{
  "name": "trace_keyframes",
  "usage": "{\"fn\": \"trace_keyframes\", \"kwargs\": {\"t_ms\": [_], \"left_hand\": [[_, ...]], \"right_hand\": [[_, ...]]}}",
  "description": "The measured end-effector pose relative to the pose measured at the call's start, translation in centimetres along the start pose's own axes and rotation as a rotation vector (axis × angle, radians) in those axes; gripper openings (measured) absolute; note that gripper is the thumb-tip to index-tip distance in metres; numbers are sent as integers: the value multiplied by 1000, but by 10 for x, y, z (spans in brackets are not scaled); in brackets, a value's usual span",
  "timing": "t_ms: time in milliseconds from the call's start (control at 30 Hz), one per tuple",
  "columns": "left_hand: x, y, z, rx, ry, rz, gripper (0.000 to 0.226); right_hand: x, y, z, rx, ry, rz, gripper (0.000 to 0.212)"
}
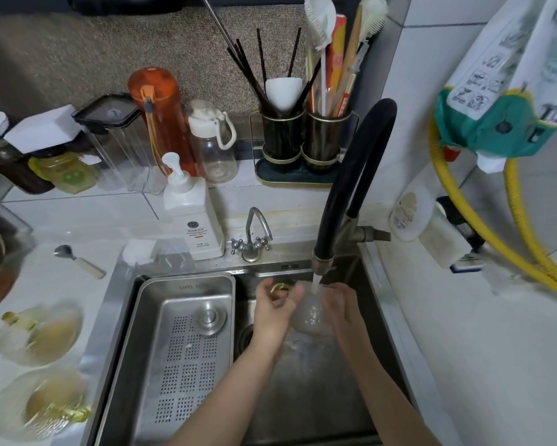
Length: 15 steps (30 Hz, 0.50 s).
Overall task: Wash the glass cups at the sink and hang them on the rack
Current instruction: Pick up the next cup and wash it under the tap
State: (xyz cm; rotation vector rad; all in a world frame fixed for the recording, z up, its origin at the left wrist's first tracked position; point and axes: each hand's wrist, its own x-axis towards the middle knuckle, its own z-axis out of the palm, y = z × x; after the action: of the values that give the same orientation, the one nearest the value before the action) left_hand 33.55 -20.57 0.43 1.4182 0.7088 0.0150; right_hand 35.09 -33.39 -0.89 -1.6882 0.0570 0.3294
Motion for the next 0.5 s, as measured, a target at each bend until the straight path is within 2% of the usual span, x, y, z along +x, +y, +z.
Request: {"fn": "trace_keyframes", "kwargs": {"t_ms": [133, 233, 300, 367, 433, 500], "left_hand": [[0, 11, 6, -200, -88, -78, 85], [-5, 10, 8, -247, -189, -217, 116], [-6, 7, 6, -252, -189, -233, 112], [-3, 5, -1, -250, -168, -202, 96], [2, 2, -8, -218, -172, -177, 86], [4, -1, -13, -190, -189, -163, 83]], "right_hand": [[-4, -1, 0, -121, 58, -127, 33], [-7, 4, 9, -205, 64, -227, 16], [-10, 4, 15, -250, 31, -266, 4], [-13, -1, 14, -319, -5, -354, 5], [-12, -5, 12, -580, -32, -529, 29], [-8, -15, 9, -769, -106, -641, 37]]}}
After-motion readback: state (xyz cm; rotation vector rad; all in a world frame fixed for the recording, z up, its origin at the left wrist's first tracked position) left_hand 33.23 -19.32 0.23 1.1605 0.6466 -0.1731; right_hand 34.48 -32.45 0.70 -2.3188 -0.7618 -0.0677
